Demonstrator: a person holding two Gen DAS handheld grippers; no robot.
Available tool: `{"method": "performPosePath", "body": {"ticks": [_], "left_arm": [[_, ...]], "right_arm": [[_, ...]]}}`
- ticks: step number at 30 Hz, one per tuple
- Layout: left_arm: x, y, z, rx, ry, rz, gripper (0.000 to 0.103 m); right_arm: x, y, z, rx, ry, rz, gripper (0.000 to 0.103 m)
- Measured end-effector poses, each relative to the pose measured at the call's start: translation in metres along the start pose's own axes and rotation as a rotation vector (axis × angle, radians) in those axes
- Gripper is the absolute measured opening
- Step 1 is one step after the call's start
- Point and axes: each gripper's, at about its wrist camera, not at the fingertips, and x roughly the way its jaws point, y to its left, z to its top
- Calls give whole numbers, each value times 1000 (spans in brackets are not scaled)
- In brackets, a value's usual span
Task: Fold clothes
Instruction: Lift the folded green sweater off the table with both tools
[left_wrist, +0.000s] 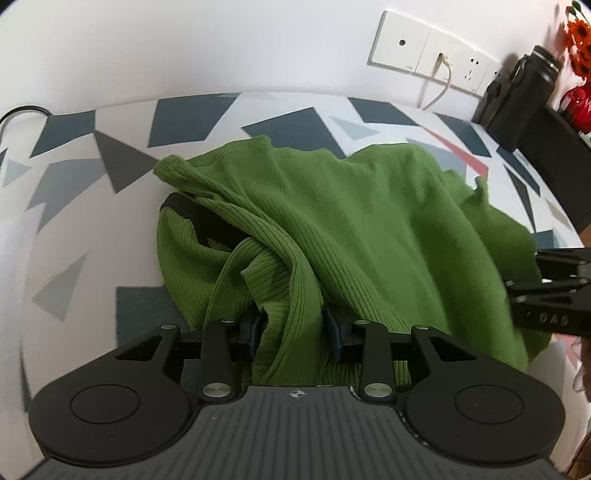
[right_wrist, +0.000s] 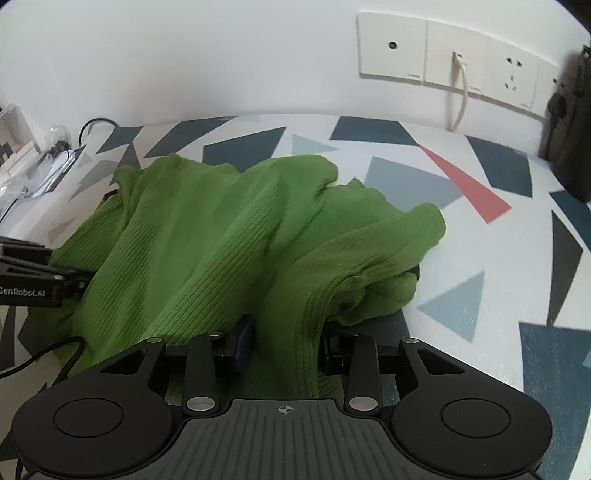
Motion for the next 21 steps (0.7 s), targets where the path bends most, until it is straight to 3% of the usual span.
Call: {"method": "performPosePath", "body": {"ticks": [4,12,21], "left_arm": [[8,-6,3,-24,-13,-111,34],[9,-16,-1,17,-39,-165,24],[-10,-33,-22,230,-37,-94,23]], "right_arm": [[6,9,4,-22,-9,34,32],[10,14,8,-23,-10,90,26],[2,31,-8,-40,3,118,24]]}}
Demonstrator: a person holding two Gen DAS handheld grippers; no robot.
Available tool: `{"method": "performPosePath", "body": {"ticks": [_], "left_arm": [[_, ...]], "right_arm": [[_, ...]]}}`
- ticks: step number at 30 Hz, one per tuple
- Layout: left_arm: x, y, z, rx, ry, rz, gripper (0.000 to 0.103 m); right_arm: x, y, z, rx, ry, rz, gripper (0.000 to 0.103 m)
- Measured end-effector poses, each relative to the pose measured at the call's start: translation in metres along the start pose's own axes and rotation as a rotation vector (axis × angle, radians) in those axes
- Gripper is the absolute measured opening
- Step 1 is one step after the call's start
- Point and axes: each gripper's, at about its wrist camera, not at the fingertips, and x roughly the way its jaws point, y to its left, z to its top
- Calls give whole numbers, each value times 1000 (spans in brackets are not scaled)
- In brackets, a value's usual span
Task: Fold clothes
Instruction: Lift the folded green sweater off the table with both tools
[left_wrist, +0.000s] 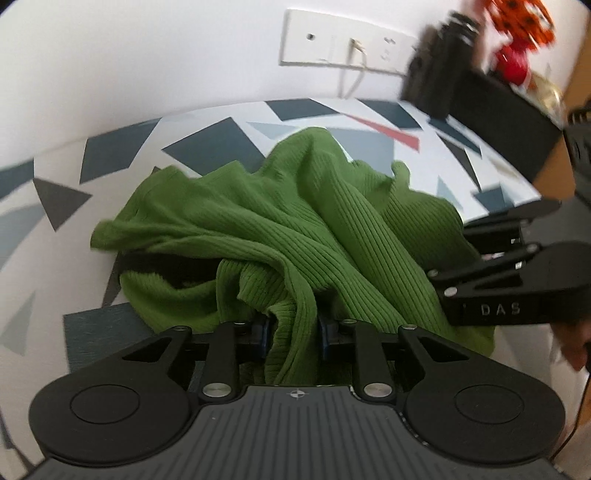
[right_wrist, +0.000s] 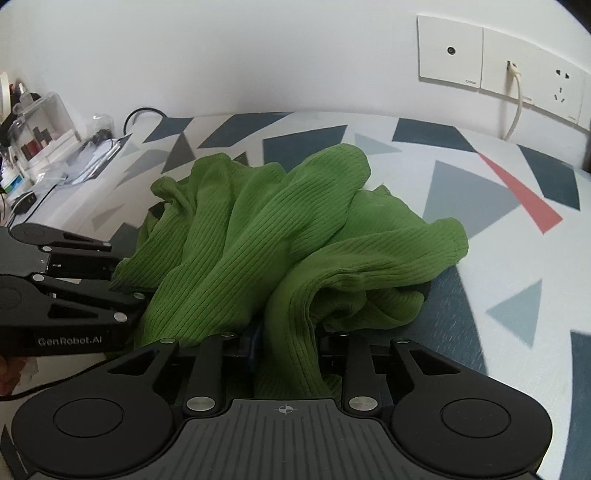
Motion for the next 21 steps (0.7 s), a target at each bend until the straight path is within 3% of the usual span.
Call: {"method": "performPosePath", "body": {"ticks": [11,21], "left_arm": [[-16,1,-17,9,55,-24,22],[-31,14,-30,-127,90,-32,20]], "right_arm": [[-14,29,-22,-35,3,-14,24],[-16,48,-28,-40,29,15,23]]}}
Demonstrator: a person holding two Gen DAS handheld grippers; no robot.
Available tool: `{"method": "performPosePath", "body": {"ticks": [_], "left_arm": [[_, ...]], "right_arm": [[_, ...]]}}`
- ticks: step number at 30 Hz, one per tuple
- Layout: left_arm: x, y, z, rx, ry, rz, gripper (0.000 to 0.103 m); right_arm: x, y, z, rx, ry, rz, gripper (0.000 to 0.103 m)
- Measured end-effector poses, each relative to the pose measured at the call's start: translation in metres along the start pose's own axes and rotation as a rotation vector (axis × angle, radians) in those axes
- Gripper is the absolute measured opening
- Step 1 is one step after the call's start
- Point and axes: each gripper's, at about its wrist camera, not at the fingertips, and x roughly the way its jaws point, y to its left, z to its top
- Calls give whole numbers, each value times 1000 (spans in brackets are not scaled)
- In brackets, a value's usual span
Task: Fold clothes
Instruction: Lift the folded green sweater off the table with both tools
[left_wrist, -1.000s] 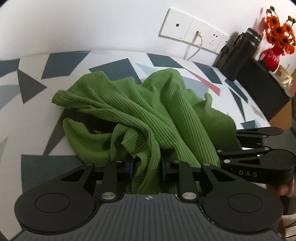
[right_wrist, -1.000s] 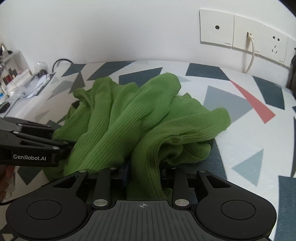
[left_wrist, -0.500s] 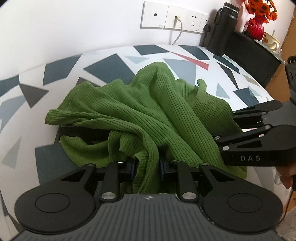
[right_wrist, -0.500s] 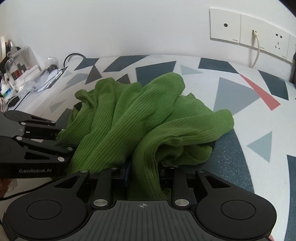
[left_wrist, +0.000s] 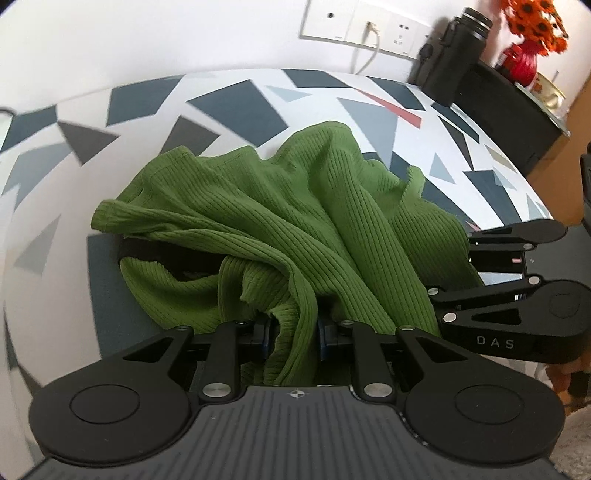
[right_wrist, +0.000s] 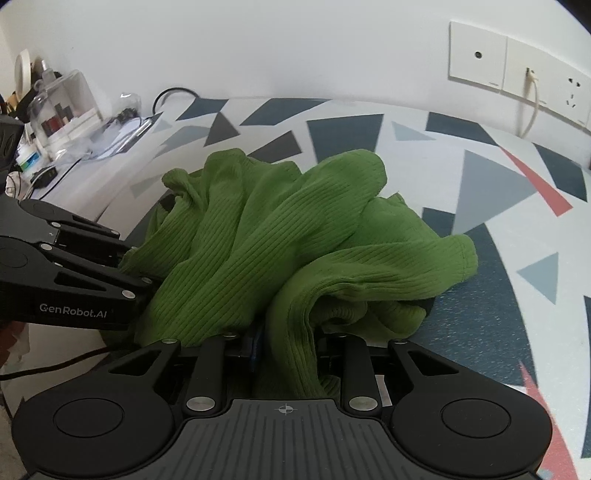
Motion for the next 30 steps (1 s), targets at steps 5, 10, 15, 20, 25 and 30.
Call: {"method": "performPosePath", "body": {"ticks": [5,10,15,20,25,30], "left_arm": [[-8,5,-10,-52,9,14,20],[-16,5,-20,-53,-1,35,20],[-25,7,-29,-54,-16,43,20],[-38,7,-35,-43,-42,37,19],[-56,4,-40,-32,-80,39,19],[-73,-1,-48,-9,-114,41,19]], "right_arm": [[-1,14,-2,-19,17,14,23],[-2,23,-4,-18,24,25,22],[-7,35,-10,-20,11,27,22],[-17,43,-19,30,-25,28,21],[-31,52,-22,46,-54,24,21],[-47,67,-24,25,-85,6,21]]}}
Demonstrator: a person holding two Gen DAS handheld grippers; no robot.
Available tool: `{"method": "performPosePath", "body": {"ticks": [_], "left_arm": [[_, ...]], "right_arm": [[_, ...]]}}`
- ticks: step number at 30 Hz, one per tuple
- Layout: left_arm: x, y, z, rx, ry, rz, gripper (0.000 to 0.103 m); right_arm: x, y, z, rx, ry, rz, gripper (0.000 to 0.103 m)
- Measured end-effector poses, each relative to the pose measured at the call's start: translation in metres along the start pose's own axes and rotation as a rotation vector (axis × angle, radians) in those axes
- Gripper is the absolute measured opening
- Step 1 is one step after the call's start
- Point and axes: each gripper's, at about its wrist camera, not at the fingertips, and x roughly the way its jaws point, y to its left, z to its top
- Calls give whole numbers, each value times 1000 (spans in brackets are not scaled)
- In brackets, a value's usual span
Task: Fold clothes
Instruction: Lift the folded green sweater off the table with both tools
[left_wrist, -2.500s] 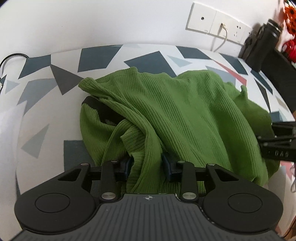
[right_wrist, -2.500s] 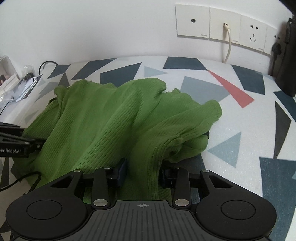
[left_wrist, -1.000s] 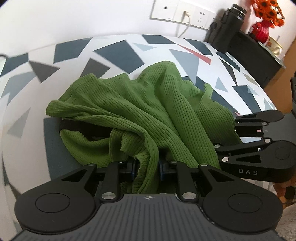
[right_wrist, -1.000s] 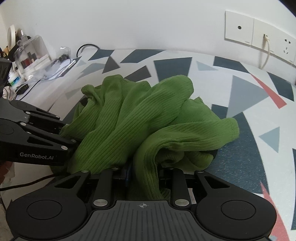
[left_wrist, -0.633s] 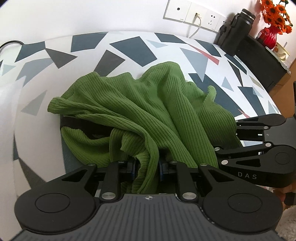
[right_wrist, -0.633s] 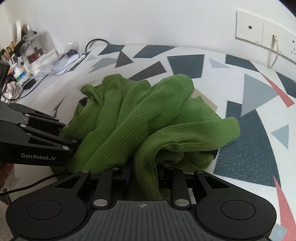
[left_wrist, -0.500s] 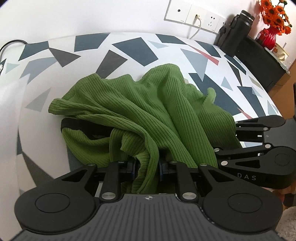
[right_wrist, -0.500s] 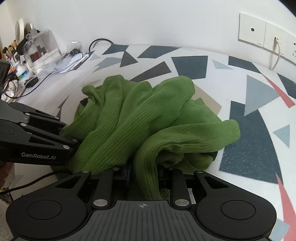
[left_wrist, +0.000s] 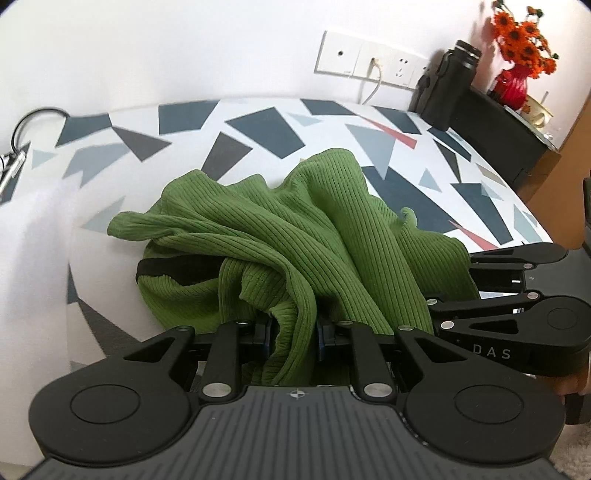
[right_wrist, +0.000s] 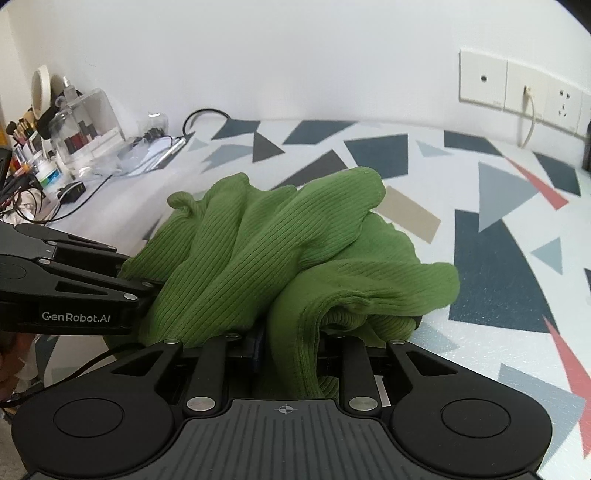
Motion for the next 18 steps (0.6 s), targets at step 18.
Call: {"method": "performPosePath", "body": {"ticks": [18], "left_arm": [[-56,-24,-53,-27,-76,-4,19]], "right_arm": [[-64,45,-40,-62,-43,-19,21]]}}
